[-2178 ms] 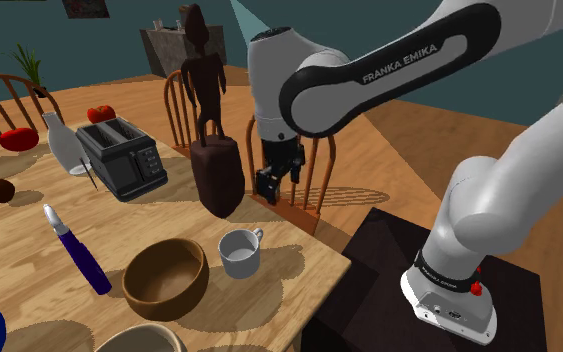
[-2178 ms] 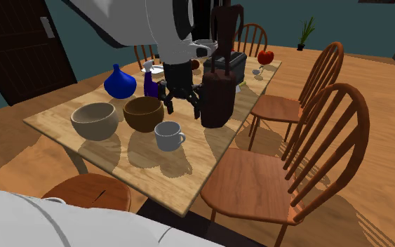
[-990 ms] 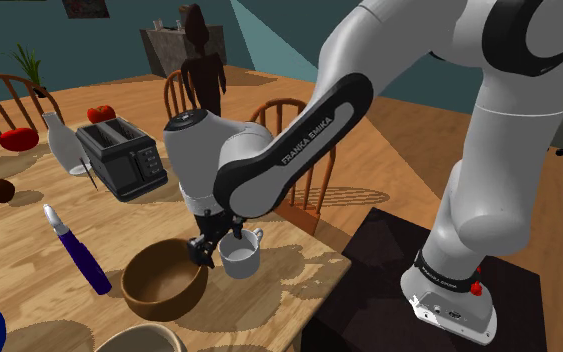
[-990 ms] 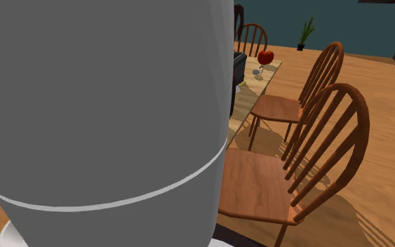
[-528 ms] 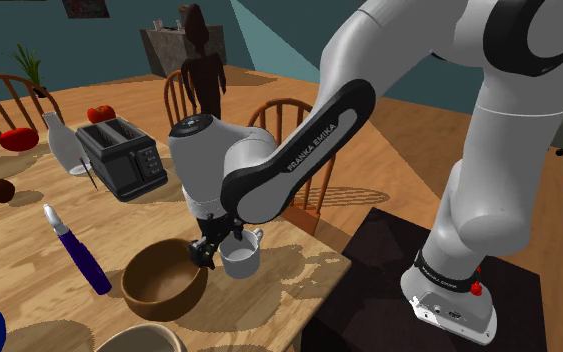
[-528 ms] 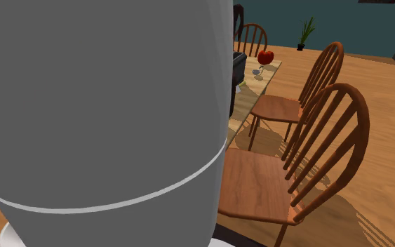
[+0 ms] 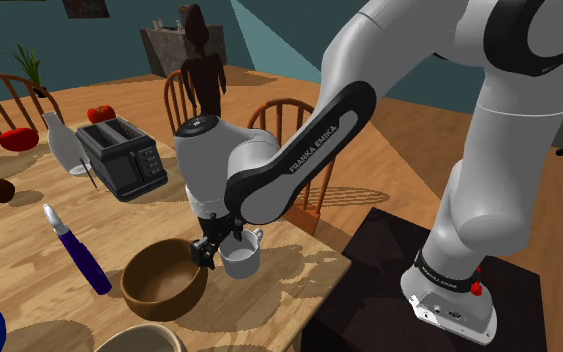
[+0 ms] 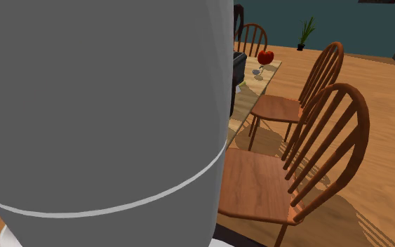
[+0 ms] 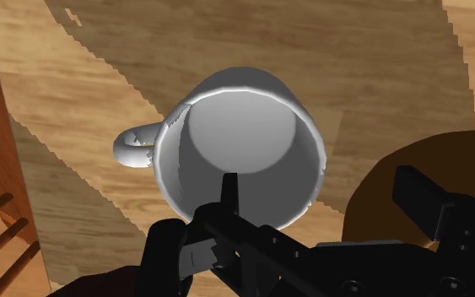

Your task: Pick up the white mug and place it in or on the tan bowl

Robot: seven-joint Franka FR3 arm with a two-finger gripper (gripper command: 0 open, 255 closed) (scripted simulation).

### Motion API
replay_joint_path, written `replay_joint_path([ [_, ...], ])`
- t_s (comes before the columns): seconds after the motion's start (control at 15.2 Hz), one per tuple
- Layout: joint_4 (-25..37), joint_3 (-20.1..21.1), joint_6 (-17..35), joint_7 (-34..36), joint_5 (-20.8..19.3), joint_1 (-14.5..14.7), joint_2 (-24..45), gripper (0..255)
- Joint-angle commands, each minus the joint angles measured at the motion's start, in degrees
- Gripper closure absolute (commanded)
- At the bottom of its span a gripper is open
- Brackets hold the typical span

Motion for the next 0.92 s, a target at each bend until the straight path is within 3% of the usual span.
replay_joint_path([
  [0.0,-0.82,-0.92,1.03,-0.28,-0.05,-0.79,3.05,255],
  [0.33,0.5,-1.29,0.4,-0.93,-0.23,-1.16,3.72,255],
  [0.4,1.55,-0.33,-0.06,2.1,-1.11,0.55,4.86,255],
  [0.86,2.98,0.26,-4.75,-0.13,1.91,0.14,0.99,255],
])
